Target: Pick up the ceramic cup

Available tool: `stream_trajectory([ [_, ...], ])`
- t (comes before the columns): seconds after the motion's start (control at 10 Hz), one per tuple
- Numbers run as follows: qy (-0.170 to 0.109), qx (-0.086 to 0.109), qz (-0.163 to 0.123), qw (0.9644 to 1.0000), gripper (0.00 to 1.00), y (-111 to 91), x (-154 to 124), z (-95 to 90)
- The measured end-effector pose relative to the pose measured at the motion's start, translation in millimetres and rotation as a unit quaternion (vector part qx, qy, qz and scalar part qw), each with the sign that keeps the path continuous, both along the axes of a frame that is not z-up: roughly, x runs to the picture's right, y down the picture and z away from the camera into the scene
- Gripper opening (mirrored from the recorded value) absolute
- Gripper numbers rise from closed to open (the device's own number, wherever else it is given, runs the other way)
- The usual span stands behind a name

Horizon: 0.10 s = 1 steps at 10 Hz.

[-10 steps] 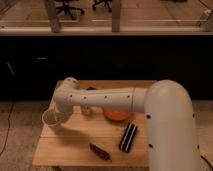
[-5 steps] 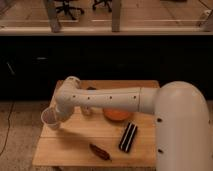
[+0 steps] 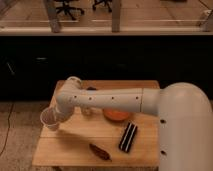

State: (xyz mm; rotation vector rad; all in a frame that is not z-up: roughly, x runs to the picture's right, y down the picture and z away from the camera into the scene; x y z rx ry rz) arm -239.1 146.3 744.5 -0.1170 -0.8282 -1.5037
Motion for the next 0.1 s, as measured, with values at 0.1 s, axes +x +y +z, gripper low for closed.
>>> stream_trajectory([
  [0.1,-0.002,0.000,0.000,1.0000,0.00,0.1,-0.5,-0.6],
])
